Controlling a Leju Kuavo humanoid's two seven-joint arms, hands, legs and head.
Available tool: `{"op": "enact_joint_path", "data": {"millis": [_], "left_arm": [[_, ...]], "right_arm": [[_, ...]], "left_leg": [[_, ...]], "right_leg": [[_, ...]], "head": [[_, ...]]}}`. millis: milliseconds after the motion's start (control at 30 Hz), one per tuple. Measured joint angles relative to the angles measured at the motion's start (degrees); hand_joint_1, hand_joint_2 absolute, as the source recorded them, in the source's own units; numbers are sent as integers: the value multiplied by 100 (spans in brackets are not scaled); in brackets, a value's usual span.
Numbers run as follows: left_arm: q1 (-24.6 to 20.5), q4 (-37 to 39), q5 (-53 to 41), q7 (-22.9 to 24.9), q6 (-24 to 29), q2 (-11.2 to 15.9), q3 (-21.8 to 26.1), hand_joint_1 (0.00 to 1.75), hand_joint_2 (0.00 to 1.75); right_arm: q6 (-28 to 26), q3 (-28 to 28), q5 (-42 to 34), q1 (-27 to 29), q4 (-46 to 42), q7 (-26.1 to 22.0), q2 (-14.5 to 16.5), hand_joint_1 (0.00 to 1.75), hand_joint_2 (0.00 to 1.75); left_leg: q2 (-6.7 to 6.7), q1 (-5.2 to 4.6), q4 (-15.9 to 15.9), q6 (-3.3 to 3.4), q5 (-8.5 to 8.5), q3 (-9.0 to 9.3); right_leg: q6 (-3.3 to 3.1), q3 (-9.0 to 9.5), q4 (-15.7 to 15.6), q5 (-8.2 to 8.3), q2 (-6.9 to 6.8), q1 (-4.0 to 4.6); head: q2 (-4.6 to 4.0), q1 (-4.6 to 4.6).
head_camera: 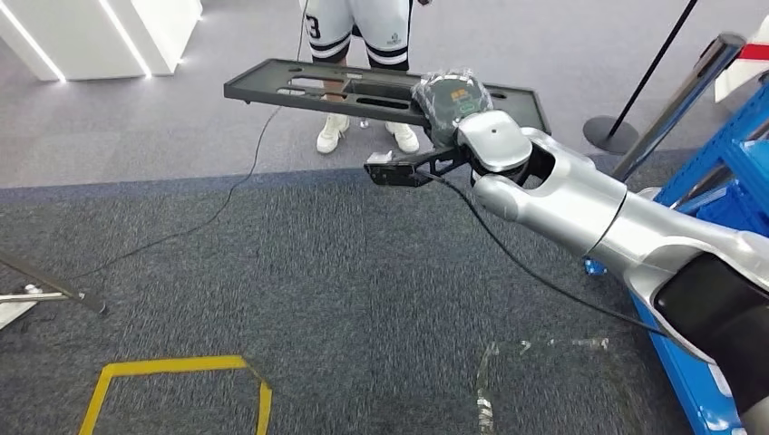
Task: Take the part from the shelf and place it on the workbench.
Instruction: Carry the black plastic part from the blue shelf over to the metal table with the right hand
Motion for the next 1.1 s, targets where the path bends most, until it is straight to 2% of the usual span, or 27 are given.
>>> {"op": "enact_joint_path", "data": {"millis": [67, 100, 133, 167, 233, 267, 300, 367, 400, 467, 533, 567, 600, 633, 667, 700, 767, 800, 833, 867, 900, 933, 967, 1033, 1067, 1100], "left_arm": [[-11, 0, -1, 8, -1, -5, -4, 0, 175], [-12, 0, 0, 12, -1, -7, -7, 0, 175], [-11, 0, -1, 16, 0, -8, -8, 0, 175], [-9, 0, -2, 18, 2, -7, -9, 0, 175], [-13, 1, -7, 15, 6, -3, -9, 0, 175], [-18, 1, -10, 12, 8, 2, -10, 0, 175], [-24, 2, -14, 9, 10, 7, -11, 0, 175], [-24, 2, -25, 4, 11, 21, -19, 0, 175], [-17, 2, -36, 1, 10, 26, -25, 0, 175], [-8, 2, -63, -4, 5, 34, -39, 0, 175], [-20, 2, -89, -4, -1, 32, -61, 0, 175], [-31, 2, -102, -7, -2, 32, -73, 0, 175], [-38, 2, -113, -9, -5, 32, -83, 0, 175], [-41, 2, -127, -10, -16, 29, -91, 0, 175], [-39, 2, -149, -7, -38, 25, -98, 0, 175], [-37, 2, -171, 1, -64, 18, -105, 0, 175], [-37, 2, -221, 14, -105, 9, -116, 0, 175], [-37, 2, -232, 17, -113, 7, -119, 0, 175], [-31, 2, -239, 18, -116, 4, -124, 0, 175], [-20, 2, -240, 18, -119, 1, -131, 0, 175], [-5, 2, -240, 18, -121, -7, -140, 0, 175], [5, 1, -240, 19, -122, -16, -151, 0, 175], [6, 1, -240, 20, -122, -24, -162, 0, 175], [-11, 0, -241, 20, -122, -34, -184, 0, 175], [-19, 0, -242, 20, -122, -36, -197, 0, 175], [-22, 0, -243, 20, -122, -36, -209, 0, 175]], "right_arm": [[11, 0, 16, 11, 0, -5, 0, 175, 175], [19, 0, 30, 24, 0, -13, 1, 175, 175], [27, 0, 47, 38, -1, -22, 1, 175, 175], [34, 0, 66, 50, -3, -31, 3, 175, 175], [45, 0, 107, 59, -6, -42, 9, 175, 175], [51, 0, 128, 61, -6, -44, 11, 175, 175], [58, 0, 145, 67, -6, -44, 13, 175, 175], [78, 0, 161, 93, -8, -50, 25, 175, 175], [92, 0, 163, 109, -9, -54, 29, 175, 175], [117, 0, 171, 127, -14, -59, 33, 175, 175], [135, 0, 176, 153, -14, -60, 27, 175, 175], [146, 1, 177, 184, -14, -60, 26, 175, 175], [159, 1, 177, 223, -12, -59, 25, 175, 175], [174, 2, 180, 257, -10, -59, 23, 175, 175], [189, 2, 189, 278, -10, -59, 23, 175, 175], [201, 2, 201, 284, -9, -60, 23, 175, 175], [216, 2, 229, 271, -11, -65, 25, 175, 175], [220, 2, 237, 270, -12, -69, 26, 175, 175], [223, 2, 240, 272, -14, -73, 32, 175, 175], [226, 2, 241, 273, -18, -79, 42, 175, 175], [227, 2, 242, 269, -19, -80, 51, 175, 175], [227, 2, 243, 260, -22, -81, 64, 175, 175], [227, 2, 245, 248, -26, -81, 73, 175, 175], [227, 2, 250, 235, -30, -78, 80, 175, 175], [227, 2, 252, 233, -31, -77, 80, 175, 175], [228, 2, 252, 235, -31, -78, 81, 175, 175]], "left_leg": [[145, 28, 643, -29, -224, -325], [164, 33, 775, -24, -227, -405], [172, 31, 694, -8, -133, -376], [194, 21, 407, 20, 37, -235], [378, -56, -364, 103, 317, 163], [458, -103, -628, 146, 379, 301], [503, -147, -759, 183, 383, 363], [404, -173, -826, 238, 399, 388], [343, -161, -883, 263, 423, 423], [248, -124, -1003, 336, 469, 513], [153, -108, -1037, 394, 483, 544], [87, -106, -1029, 406, 482, 543], [9, -101, -1014, 406, 474, 542], [-73, -92, -990, 399, 462, 540], [-156, -77, -949, 379, 440, 534], [-232, -59, -891, 348, 407, 520], [-370, -42, -745, 270, 342, 441], [-430, -34, -698, 233, 328, 398], [-492, -25, -681, 201, 332, 360], [-553, -12, -685, 174, 346, 338], [-541, -6, -681, 149, 347, 317], [-445, -12, -624, 123, 311, 282], [-290, -16, -464, 96, 220, 207], [44, -10, 160, 46, -87, -83], [118, 5, 520, 30, -228, -262], [151, 15, 766, 25, -291, -391]], "right_leg": [[-25, 32, -4, -21, -136, 31], [-32, 46, -4, -35, -205, 43], [-34, 61, -4, -50, -270, 53], [-33, 80, -5, -66, -334, 61], [-20, 125, -23, -97, -456, 81], [-6, 142, -42, -106, -510, 89], [13, 156, -63, -111, -564, 96], [65, 192, -115, -118, -661, 100], [93, 210, -112, -141, -636, 94], [120, 120, 144, -321, -398, 84], [120, -214, 821, -634, -133, 77], [128, -405, 1163, -741, -83, 73], [142, -534, 1359, -755, -63, 64], [159, -574, 1358, -664, -56, 49], [178, -503, 1134, -476, -42, 29], [202, -360, 771, -261, 17, -2], [229, -107, 187, -38, 217, -43], [218, -54, 71, -26, 277, -42], [188, -44, 63, -53, 276, -22], [143, -40, 61, -42, 202, -14], [105, -30, 47, -34, 133, -10], [66, -14, 28, -26, 70, -14], [32, 6, 6, -19, 7, -17], [-13, 40, -15, -26, -110, 10], [-26, 50, -17, -34, -175, 27], [-33, 58, -17, -46, -240, 40]], "head": [[0, -14], [0, -17], [0, -16], [-1, -16], [0, -15], [-1, -14], [0, -13], [0, -11], [-1, -5], [0, 9], [0, 14], [-1, 15], [0, 14], [0, 15], [0, 16], [0, 17], [0, 14], [0, 12], [0, 10], [0, 9], [-1, 11], [-1, -5], [-1, -23], [-1, -61], [-1, -63], [-1, -64]]}}
